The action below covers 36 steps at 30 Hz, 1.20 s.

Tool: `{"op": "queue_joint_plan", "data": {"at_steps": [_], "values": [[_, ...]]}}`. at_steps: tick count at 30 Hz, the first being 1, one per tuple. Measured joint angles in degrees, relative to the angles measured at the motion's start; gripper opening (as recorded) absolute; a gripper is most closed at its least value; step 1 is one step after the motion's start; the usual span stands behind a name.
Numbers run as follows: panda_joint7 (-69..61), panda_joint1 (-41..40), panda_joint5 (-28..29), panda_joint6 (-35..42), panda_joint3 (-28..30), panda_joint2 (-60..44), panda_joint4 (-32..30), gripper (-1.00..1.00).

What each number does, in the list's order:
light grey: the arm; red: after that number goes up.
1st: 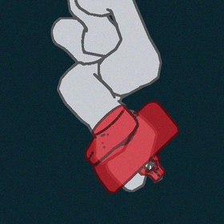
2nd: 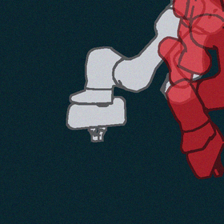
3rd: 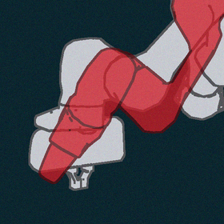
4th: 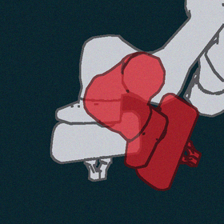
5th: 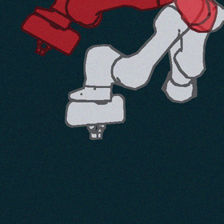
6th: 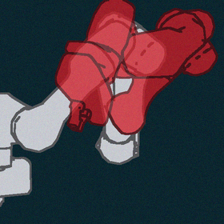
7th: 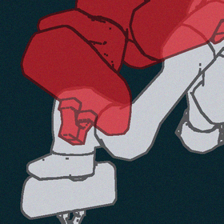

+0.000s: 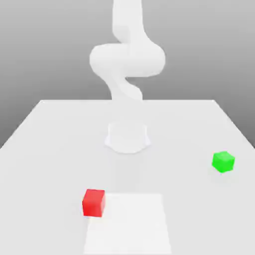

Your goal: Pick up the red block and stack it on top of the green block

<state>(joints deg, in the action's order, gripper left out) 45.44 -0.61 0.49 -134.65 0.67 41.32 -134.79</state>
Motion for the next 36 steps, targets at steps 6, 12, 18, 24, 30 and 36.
{"op": "queue_joint_plan", "data": {"at_steps": [6, 12, 18, 24, 30, 36], "values": [[-1.3, -1.7, 1.1, -8.0, 2.2, -12.9, -8.2, 0.00], [-3.1, -3.2, 1.5, -16.0, 4.9, -25.8, -16.2, 0.00], [-6.1, -5.0, 0.2, -23.9, 7.2, -38.4, -24.2, 0.00], [-10.5, -6.7, -5.4, -34.0, 4.5, -51.0, -24.2, 0.00], [-11.3, -7.9, -6.5, -36.9, 3.1, -54.5, -23.7, -1.00], [-9.6, -7.5, -4.2, -32.8, 4.0, -49.6, -24.4, -1.00]]}}
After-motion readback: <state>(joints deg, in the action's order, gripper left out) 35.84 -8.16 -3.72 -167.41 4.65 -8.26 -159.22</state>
